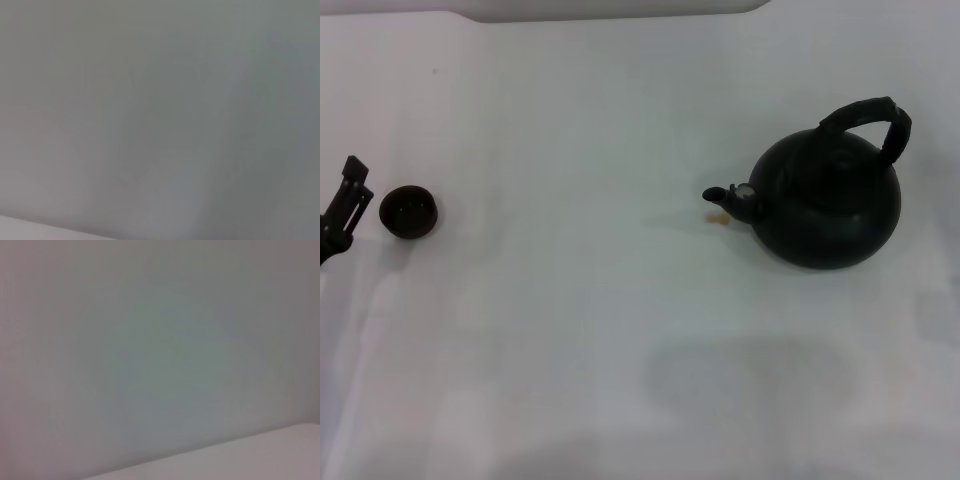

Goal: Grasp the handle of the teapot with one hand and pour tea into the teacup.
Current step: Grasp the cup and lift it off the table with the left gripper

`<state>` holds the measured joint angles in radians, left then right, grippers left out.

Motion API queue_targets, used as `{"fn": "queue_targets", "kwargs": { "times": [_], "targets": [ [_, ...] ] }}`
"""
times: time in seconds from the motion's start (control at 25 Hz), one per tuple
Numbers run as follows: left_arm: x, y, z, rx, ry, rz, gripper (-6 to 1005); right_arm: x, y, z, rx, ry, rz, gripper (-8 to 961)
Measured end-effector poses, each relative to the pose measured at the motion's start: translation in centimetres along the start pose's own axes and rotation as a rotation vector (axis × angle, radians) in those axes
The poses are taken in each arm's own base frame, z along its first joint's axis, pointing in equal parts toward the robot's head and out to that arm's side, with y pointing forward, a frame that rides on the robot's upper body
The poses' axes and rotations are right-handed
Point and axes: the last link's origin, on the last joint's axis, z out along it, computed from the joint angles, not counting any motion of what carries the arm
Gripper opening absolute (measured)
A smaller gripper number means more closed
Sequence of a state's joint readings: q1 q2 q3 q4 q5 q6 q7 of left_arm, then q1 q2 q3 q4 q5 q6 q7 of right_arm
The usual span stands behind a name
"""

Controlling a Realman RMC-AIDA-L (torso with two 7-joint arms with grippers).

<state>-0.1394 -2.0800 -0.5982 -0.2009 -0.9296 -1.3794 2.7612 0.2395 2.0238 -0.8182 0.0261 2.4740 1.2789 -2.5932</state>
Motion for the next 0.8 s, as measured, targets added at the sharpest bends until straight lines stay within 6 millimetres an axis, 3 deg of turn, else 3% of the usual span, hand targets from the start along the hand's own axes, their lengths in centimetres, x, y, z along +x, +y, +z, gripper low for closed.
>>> {"fn": "queue_targets", "kwargs": {
  "times": [0.4,0.8],
  "targets": [
    [0.0,0.0,0.1,-0.002,0.0,0.004,890,-0.1,0.5,0.3,-0.019,-0.004,0.006,784],
    [0.2,1.0,1.9,-0.051,0.0,0.029,889,0.0,0.4,0.3,-0.017,-0.002,0.006,784]
  ]
}}
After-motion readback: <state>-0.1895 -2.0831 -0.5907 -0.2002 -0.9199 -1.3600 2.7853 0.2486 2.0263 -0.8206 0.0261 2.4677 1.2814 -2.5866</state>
